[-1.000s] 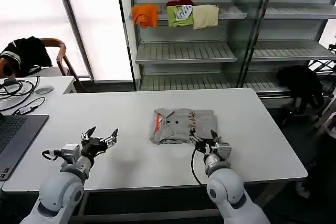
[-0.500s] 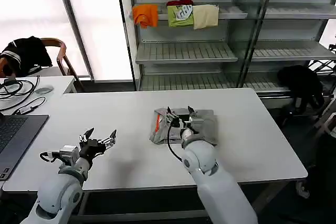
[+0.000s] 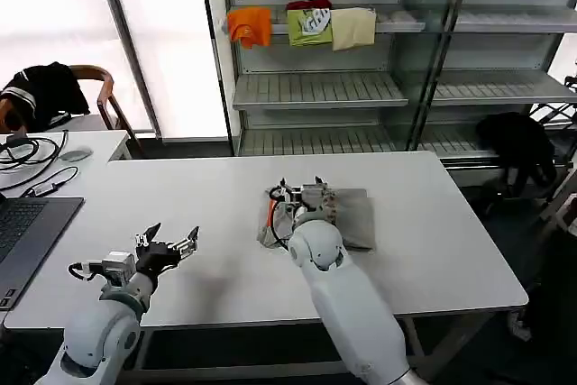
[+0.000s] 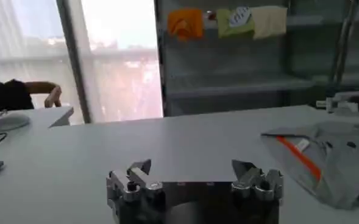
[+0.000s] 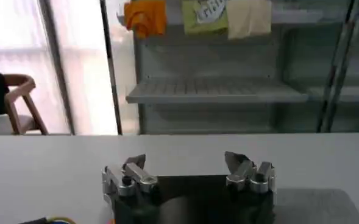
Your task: Fold and organize the clothes.
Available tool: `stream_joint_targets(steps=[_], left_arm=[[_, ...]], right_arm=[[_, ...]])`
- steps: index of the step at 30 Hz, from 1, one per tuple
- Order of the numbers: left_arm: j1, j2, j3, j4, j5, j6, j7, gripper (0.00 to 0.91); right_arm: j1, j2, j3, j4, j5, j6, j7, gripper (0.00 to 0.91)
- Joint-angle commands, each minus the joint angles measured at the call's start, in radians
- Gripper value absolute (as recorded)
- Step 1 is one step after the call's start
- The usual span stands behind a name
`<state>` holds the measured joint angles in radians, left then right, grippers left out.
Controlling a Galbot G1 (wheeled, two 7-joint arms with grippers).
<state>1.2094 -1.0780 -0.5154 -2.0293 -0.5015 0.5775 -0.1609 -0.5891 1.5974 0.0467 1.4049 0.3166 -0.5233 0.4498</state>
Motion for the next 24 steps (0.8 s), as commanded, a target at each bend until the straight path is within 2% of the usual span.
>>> stream_joint_targets(steps=[1,18,21,24], left_arm=[[-0.001,-0.003,0.003,0.004,0.001,0.0,0.0,0.907],[0.013,-0.009,0.004,-0.002,0.006,0.0,0.004,0.907],[0.013,-0.009,0.004,-0.002,0.008,0.0,0.005,0.907],[0.01,-0.009,0.005,-0.003,0.008,0.0,0.004,0.907]], right_arm=[[0.018,0.027,0.002,-0.116,-0.025,-0.011,0.011,0.907],[-0.006,0.01,0.019,-0.12,0.033,-0.014,0.016,0.907],[-0.018,0.004,0.03,-0.082,0.039,-0.01,0.008,0.907],[-0.05,-0.018,0.041,0.02,0.04,-0.015,0.006,0.907]])
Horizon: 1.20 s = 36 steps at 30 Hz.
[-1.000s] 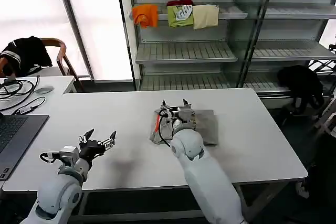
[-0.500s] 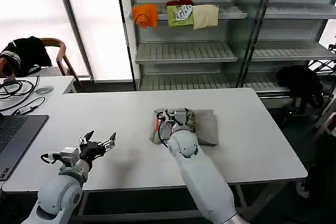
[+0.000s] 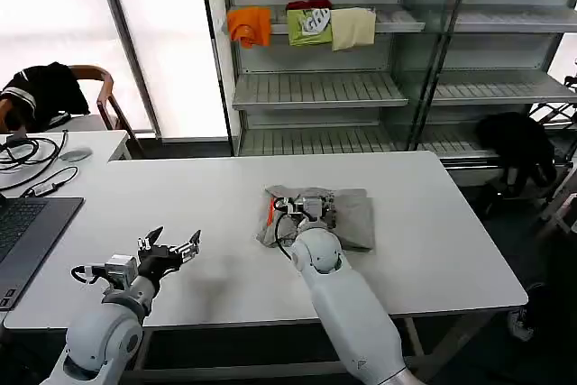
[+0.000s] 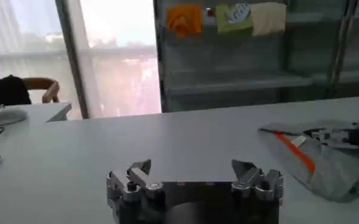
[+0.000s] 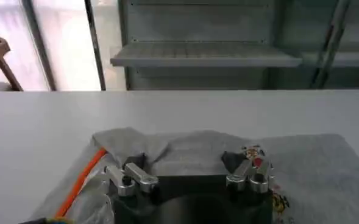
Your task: Fold and organize the clothes.
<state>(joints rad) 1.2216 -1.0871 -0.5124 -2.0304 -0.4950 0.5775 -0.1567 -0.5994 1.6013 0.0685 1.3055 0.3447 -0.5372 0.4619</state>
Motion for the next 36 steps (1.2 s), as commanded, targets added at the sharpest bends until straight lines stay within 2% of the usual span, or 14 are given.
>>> stream_joint_targets(steps=[1,4,6,16,27,30,36], left_arm=[[-0.003,0.0,0.002,0.0,0.003,0.0,0.0,0.907],[-0.006,-0.004,0.007,-0.001,0.004,0.001,0.0,0.907],[-0.008,-0.006,0.011,0.002,0.006,0.0,0.0,0.907],[-0.011,-0.009,0.027,0.003,0.018,0.001,0.0,0.907],[-0.001,-0.002,0.025,0.003,0.018,0.001,0.004,0.907],[0.001,0.001,0.024,0.002,0.018,0.001,0.005,0.907],[0.01,0.002,0.021,-0.001,0.019,0.001,0.008,0.907]], right_arm=[[-0.046,-0.027,0.022,0.132,0.011,-0.001,-0.006,0.907],[-0.073,-0.064,0.032,0.225,0.008,-0.009,-0.005,0.907],[-0.094,-0.12,0.043,0.274,0.02,-0.009,-0.006,0.907],[-0.09,-0.209,0.098,0.233,0.119,-0.01,0.0,0.907],[-0.049,-0.185,0.104,0.109,0.21,-0.022,0.007,0.907],[-0.041,-0.167,0.113,0.086,0.247,-0.032,0.026,0.907],[-0.051,-0.162,0.119,0.09,0.244,-0.028,0.025,0.907]])
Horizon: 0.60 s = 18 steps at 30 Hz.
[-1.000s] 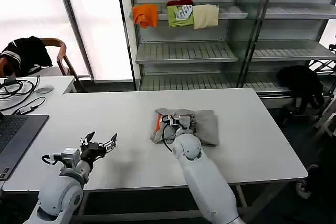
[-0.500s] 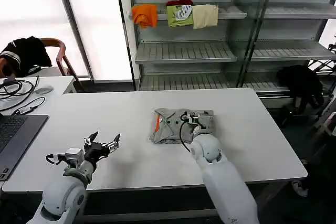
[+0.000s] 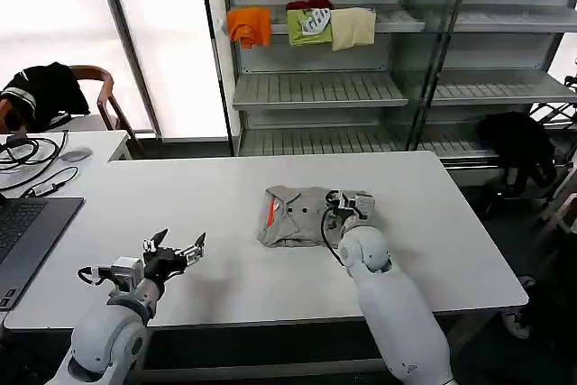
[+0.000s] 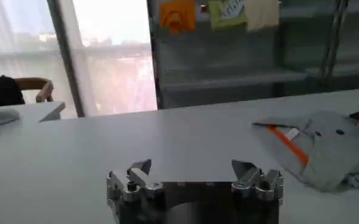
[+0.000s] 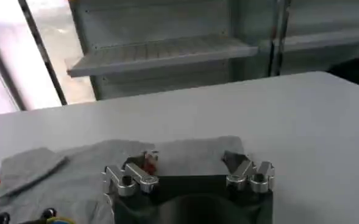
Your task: Fold and organize the clothes.
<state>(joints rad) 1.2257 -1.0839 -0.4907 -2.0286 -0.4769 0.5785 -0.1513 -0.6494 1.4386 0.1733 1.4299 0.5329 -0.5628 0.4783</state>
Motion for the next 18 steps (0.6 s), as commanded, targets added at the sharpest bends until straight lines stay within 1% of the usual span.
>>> stream_joint_targets(steps=[1,3,7,10,11,15,18], left_arm=[[0.006,-0.002,-0.001,-0.003,0.001,0.0,0.003,0.907],[0.006,-0.002,-0.001,-0.003,0.001,0.0,0.003,0.907],[0.004,-0.009,-0.003,-0.014,0.0,0.0,0.002,0.907],[0.007,-0.02,-0.005,-0.026,0.001,-0.001,0.0,0.907],[0.009,-0.028,-0.006,-0.027,0.005,-0.001,-0.003,0.907],[0.018,-0.078,-0.014,-0.07,0.013,-0.002,-0.019,0.907],[0.029,-0.131,-0.023,-0.103,0.035,-0.003,-0.027,0.907]], right_arm=[[-0.007,-0.002,0.014,-0.015,0.052,0.001,0.006,0.907],[-0.015,-0.006,0.015,0.015,0.047,0.003,0.002,0.907],[-0.043,-0.036,0.021,0.188,0.034,-0.01,0.001,0.907],[-0.06,-0.081,0.025,0.3,0.023,-0.014,-0.002,0.907],[-0.065,-0.091,0.025,0.322,0.014,-0.011,-0.002,0.907],[-0.121,-0.162,0.047,0.444,-0.102,0.024,-0.035,0.907],[-0.175,-0.223,0.071,0.508,-0.117,0.038,-0.057,0.907]])
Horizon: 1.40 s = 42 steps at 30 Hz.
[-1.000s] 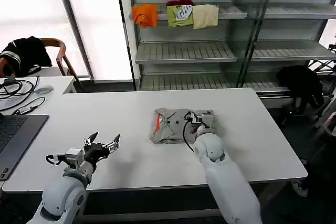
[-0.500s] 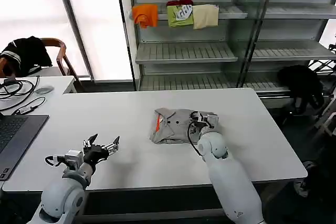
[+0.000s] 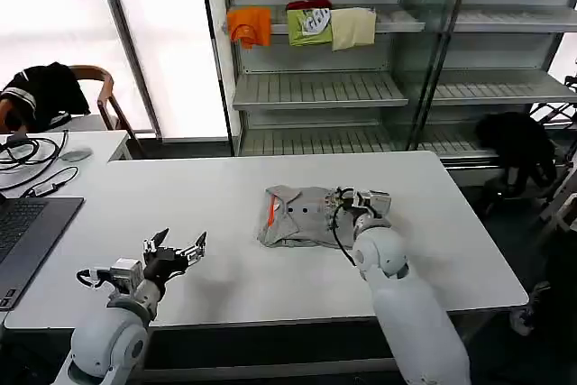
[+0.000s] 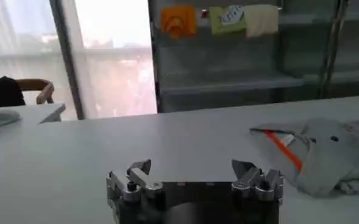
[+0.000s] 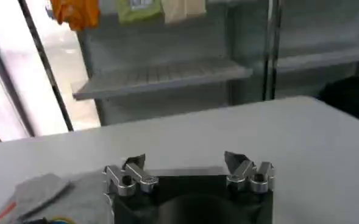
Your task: Fold and organize the clothes.
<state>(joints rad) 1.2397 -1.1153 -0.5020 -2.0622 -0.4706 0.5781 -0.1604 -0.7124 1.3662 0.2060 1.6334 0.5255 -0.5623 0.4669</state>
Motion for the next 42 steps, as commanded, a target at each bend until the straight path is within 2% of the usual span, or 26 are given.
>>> stream_joint_targets(steps=[1,3,8,16,20,42], left_arm=[[0.023,-0.118,-0.014,-0.081,0.029,-0.004,-0.024,0.907],[0.039,-0.138,-0.017,-0.104,0.042,-0.01,-0.027,0.907],[0.052,-0.168,0.002,-0.122,0.095,-0.03,-0.029,0.907],[0.04,-0.189,0.026,-0.1,0.135,-0.061,-0.06,0.907],[0.045,-0.195,0.034,-0.091,0.141,-0.07,-0.06,0.907],[0.043,-0.18,0.02,-0.085,0.134,-0.067,-0.05,0.907]], right_arm=[[-0.133,-0.168,0.053,0.321,-0.119,0.05,-0.048,0.907],[-0.176,-0.193,0.086,0.341,-0.174,0.079,-0.065,0.907],[-0.271,-0.229,0.163,0.387,-0.157,0.092,-0.075,0.907],[-0.386,-0.258,0.249,0.43,-0.182,0.112,-0.078,0.907],[-0.421,-0.267,0.25,0.429,-0.229,0.136,-0.08,0.907],[-0.4,-0.233,0.203,0.396,-0.236,0.127,-0.067,0.907]])
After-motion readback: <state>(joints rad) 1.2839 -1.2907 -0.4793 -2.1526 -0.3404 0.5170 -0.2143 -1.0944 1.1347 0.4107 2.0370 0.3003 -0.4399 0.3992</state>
